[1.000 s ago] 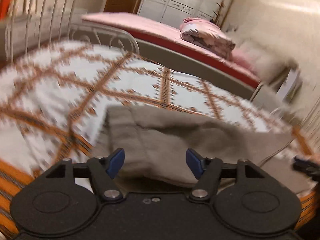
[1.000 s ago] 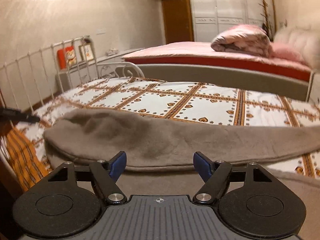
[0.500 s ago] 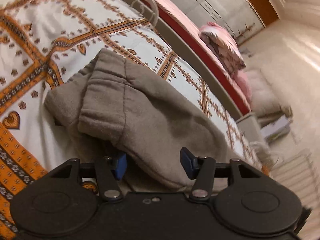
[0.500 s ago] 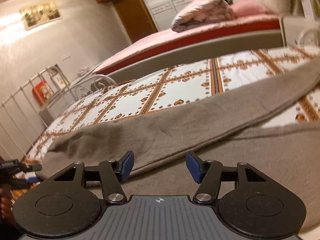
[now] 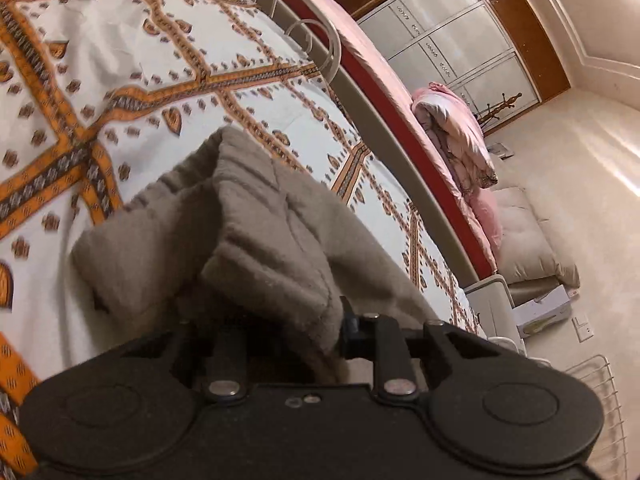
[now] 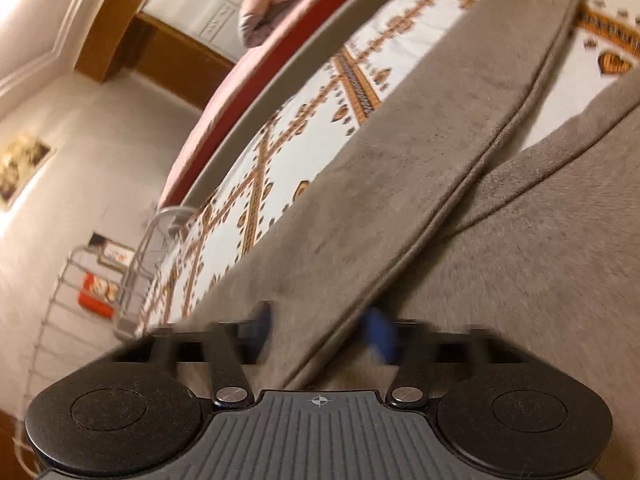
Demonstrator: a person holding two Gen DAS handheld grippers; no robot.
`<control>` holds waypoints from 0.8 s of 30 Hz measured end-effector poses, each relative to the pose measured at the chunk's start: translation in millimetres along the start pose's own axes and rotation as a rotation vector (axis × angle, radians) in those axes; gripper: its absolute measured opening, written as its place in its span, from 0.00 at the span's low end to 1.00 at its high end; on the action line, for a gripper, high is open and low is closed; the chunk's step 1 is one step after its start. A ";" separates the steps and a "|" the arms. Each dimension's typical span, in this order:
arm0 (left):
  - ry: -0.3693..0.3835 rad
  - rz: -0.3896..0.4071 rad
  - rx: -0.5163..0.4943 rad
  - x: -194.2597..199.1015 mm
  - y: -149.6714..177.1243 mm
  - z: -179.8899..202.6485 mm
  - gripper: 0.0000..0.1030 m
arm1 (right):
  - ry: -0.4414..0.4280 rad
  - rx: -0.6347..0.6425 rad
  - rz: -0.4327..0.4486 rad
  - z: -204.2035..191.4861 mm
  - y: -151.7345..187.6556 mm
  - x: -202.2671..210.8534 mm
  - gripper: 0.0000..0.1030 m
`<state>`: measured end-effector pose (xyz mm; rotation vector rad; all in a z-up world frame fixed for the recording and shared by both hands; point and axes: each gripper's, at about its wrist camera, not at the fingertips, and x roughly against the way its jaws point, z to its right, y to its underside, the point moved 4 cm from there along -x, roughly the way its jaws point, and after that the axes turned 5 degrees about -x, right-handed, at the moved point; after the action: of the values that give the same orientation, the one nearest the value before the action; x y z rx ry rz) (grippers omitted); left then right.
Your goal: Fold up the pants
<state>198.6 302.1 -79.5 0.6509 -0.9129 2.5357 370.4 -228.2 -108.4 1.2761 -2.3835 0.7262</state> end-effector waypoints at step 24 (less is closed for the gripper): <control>-0.077 -0.170 -0.268 16.3 -1.5 -22.6 0.15 | 0.083 0.303 -0.097 14.4 92.8 78.9 0.08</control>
<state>179.2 321.2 -85.5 0.7126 -1.1467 2.2026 249.1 -245.9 -105.1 1.4351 -2.1874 1.1194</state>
